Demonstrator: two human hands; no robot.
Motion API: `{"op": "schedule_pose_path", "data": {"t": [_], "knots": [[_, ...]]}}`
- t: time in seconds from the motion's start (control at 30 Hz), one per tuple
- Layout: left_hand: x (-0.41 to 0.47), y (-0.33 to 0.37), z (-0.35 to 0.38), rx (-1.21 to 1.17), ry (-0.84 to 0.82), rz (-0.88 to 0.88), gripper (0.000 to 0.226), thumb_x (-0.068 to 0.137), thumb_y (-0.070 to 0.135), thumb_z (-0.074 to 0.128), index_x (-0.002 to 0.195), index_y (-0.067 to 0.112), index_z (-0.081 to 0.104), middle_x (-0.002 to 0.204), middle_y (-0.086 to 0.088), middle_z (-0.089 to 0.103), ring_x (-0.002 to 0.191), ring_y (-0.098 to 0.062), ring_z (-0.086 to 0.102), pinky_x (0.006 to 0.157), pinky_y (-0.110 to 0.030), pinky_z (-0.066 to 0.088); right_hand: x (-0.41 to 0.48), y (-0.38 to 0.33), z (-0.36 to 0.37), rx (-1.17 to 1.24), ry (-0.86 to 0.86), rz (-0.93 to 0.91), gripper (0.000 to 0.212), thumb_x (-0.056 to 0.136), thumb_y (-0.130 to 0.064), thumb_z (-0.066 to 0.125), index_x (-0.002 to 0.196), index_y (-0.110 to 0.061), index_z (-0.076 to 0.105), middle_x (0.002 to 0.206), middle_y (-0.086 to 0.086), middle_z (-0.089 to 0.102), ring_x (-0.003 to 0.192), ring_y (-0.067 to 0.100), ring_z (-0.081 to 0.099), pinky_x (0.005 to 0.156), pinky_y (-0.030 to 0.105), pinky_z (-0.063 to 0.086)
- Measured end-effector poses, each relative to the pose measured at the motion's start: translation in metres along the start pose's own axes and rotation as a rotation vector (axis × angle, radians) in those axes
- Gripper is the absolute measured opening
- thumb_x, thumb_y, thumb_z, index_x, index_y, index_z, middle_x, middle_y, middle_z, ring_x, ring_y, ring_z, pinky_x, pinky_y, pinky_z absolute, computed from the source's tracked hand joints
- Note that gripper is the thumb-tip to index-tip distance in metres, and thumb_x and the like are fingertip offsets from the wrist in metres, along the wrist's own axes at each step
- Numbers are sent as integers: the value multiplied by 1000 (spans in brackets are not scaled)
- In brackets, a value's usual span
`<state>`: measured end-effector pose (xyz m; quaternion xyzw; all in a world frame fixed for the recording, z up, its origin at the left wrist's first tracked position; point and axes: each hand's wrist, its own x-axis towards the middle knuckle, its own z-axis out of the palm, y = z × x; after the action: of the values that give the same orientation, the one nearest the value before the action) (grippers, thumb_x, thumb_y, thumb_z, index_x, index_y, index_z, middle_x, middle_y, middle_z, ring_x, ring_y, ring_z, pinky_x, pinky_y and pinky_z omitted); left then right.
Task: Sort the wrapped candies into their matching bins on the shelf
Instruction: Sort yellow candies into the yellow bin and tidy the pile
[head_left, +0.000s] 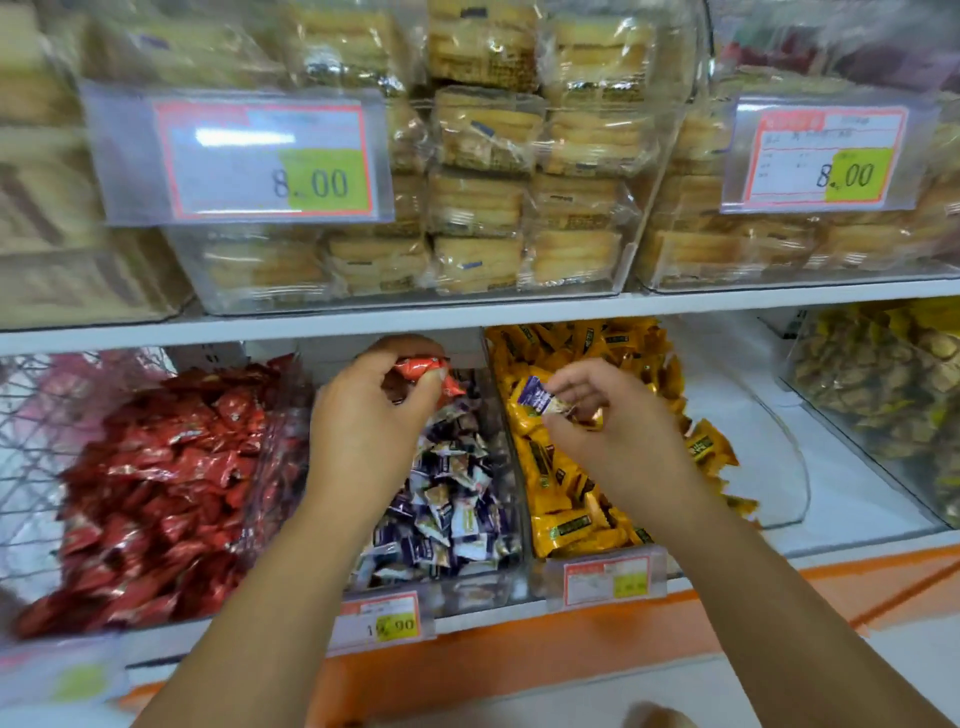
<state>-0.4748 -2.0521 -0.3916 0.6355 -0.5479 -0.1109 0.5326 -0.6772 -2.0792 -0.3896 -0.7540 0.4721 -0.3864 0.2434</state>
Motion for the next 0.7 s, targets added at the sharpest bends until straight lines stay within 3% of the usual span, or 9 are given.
{"op": "schedule_pose_path", "data": {"t": [0.1,0.2,0.27,0.37,0.43,0.47,0.57,0.7], "knots": [[5,-22,-44,83,93,-47,4,85,27,69,81,28,67,63,8,66,57,-13,62,57,-33,51,6,-18,37,-53,-72,-62,24,86,-24,68,93,-42,54,89,-24,50,88,0,42,71,9,33],[5,-48,-90,177,191,-97,17,84,24,70,70,21,61,54,7,57,48,-4,50,50,-23,39,13,-24,58,-138,-81,-63,20,88,-33,65,108,-36,62,96,-24,48,105,5,36,80,18,29],[4,-60,-118,201,225,-129,11,84,21,69,76,23,62,50,8,54,45,-2,49,45,-12,32,15,-24,63,-105,-32,-34,18,91,-30,61,108,-36,62,95,-22,49,104,8,39,81,23,30],[9,-79,-147,176,249,-170,8,84,16,70,88,23,68,43,11,54,43,0,50,41,-11,33,12,-22,63,-54,65,-11,15,92,-23,60,99,-36,63,87,-24,50,94,12,46,78,28,36],[13,-95,-157,188,210,-197,12,82,16,71,92,23,70,55,18,63,52,2,55,47,-8,36,9,-22,62,-53,95,-6,15,91,-22,61,96,-37,63,86,-23,53,90,15,50,73,29,38],[14,-102,-160,222,150,-208,15,81,19,73,95,24,71,71,17,68,63,2,59,55,-7,39,6,-23,62,-45,95,3,15,91,-22,60,96,-36,63,87,-23,53,89,14,51,70,25,38],[10,-113,-163,274,-45,-249,27,80,22,76,105,29,70,104,18,61,97,-5,57,73,-5,35,1,-22,56,-52,88,51,13,92,-22,60,97,-33,65,90,-21,55,88,12,51,66,15,34],[9,-107,-160,279,-28,-178,32,80,30,75,111,32,69,118,10,63,110,-8,57,95,-22,41,-3,-17,33,-85,127,66,16,95,-23,55,98,-35,64,99,-6,62,76,5,53,57,18,35]]}}
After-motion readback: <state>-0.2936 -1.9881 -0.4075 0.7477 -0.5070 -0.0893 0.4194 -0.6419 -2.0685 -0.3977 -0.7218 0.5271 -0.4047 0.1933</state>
